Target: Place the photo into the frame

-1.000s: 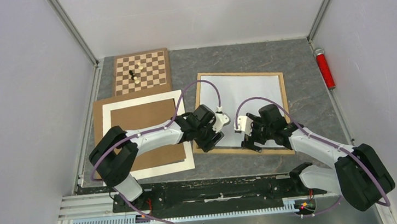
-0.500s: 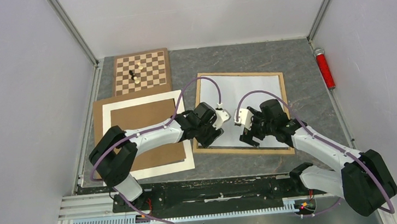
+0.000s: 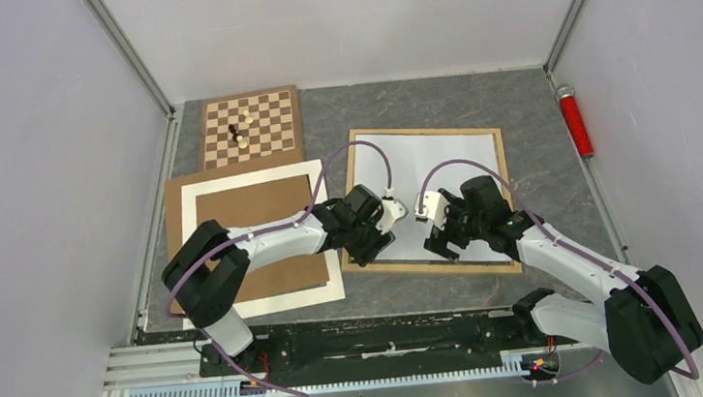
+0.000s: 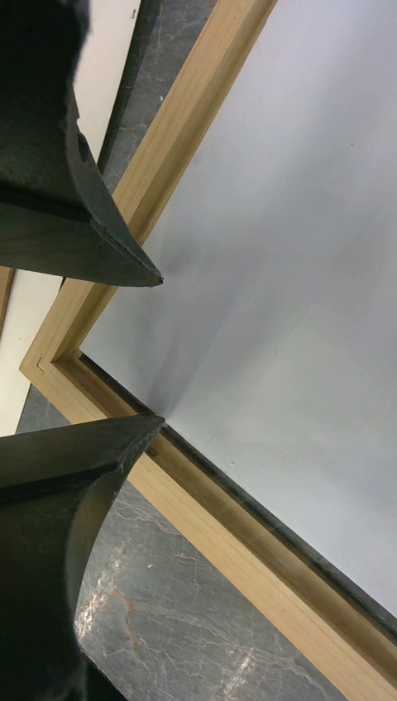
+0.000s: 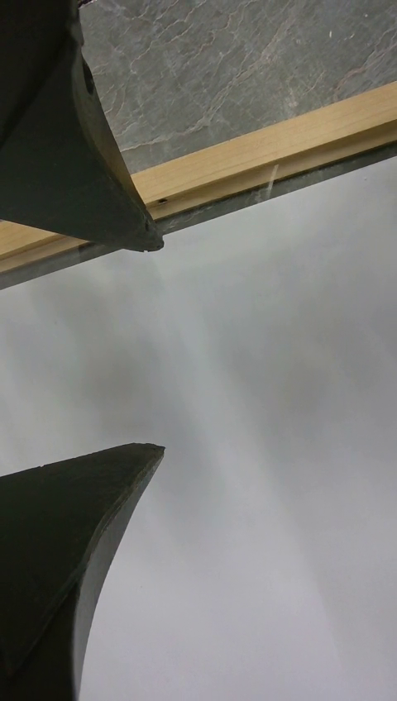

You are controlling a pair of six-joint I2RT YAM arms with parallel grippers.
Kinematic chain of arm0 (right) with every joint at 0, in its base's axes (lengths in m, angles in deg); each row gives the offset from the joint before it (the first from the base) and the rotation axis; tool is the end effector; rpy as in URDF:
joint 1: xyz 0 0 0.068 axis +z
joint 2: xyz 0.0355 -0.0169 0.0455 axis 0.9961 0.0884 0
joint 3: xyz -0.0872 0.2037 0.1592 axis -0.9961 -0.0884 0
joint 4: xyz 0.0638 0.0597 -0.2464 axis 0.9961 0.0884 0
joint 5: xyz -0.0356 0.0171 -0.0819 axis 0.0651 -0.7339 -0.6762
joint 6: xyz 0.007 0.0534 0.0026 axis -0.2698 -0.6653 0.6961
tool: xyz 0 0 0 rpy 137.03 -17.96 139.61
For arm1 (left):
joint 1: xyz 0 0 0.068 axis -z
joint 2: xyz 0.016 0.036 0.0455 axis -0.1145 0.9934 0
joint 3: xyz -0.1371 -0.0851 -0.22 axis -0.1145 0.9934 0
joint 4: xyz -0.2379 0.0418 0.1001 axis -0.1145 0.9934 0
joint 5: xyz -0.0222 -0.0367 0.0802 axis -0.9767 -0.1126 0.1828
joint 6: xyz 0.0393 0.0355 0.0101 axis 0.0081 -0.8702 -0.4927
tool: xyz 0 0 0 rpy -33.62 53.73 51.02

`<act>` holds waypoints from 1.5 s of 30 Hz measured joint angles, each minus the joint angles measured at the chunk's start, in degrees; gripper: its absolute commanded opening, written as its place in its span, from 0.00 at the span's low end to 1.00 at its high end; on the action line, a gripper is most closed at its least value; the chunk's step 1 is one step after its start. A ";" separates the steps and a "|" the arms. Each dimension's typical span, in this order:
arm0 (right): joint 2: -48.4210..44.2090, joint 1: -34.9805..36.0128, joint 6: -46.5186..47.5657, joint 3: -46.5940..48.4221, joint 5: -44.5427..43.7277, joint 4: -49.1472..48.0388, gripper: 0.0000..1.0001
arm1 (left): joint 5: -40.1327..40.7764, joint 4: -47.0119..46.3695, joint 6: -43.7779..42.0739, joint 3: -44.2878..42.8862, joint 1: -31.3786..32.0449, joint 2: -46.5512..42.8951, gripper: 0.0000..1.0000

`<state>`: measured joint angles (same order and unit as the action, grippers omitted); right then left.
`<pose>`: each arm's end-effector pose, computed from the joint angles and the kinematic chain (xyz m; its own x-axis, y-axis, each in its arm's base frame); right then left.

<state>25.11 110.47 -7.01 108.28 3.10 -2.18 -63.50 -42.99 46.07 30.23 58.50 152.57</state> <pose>0.1817 0.1017 0.1858 -0.1345 -0.6947 -0.7066 -0.9046 0.3771 -0.1986 0.2009 -0.2602 0.1695 -0.3928 0.7739 -0.4968 0.8834 0.4676 0.0299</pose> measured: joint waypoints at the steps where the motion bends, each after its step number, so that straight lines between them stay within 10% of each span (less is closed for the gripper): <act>1: 0.00 -0.09 0.00 -0.02 0.00 -0.02 0.89 | 0.02 -0.20 0.00 0.02 -0.04 0.15 0.65; 35: 1.66 -3.89 -4.87 2.89 -1.66 0.00 0.90 | 1.01 4.02 0.02 -4.68 0.37 -3.45 0.68; 45: 7.63 -9.07 -7.28 3.50 -6.58 -4.98 0.90 | -1.70 5.05 5.90 -9.51 -14.03 -3.74 0.68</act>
<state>32.74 101.40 -14.29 111.78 -3.48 -7.16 -65.20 -37.95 51.97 20.72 44.47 148.83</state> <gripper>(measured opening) 0.899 0.677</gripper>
